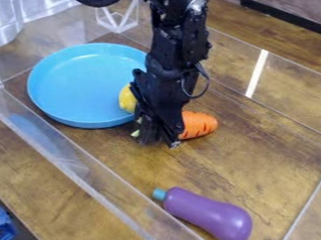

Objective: Move the carrot to the right side

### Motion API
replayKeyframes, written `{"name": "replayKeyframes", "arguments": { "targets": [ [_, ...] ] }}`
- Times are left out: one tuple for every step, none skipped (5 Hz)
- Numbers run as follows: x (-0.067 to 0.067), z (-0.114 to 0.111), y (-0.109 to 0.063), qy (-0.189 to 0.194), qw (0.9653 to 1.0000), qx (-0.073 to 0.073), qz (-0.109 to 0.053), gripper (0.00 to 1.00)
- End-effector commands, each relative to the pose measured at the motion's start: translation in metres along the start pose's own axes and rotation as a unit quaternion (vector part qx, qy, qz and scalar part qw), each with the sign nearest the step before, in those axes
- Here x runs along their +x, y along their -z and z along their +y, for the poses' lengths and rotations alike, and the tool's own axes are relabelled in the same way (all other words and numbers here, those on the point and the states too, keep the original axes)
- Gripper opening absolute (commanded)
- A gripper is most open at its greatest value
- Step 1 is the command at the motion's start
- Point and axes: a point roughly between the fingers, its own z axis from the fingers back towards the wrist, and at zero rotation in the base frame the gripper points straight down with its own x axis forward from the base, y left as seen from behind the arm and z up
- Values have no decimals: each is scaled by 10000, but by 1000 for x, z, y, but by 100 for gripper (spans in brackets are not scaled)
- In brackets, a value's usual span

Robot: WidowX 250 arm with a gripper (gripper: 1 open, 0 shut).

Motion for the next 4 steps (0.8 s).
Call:
{"name": "replayKeyframes", "arguments": {
  "targets": [
    [6, 1, -15, -281, 9994, -5, -224, 0],
    [4, -7, -17, -490, 9985, -92, -209, 0],
    [2, -15, -20, -698, 9972, -195, -196, 0],
    [0, -14, -23, -517, 9980, -290, -236, 0]
  ]
}}
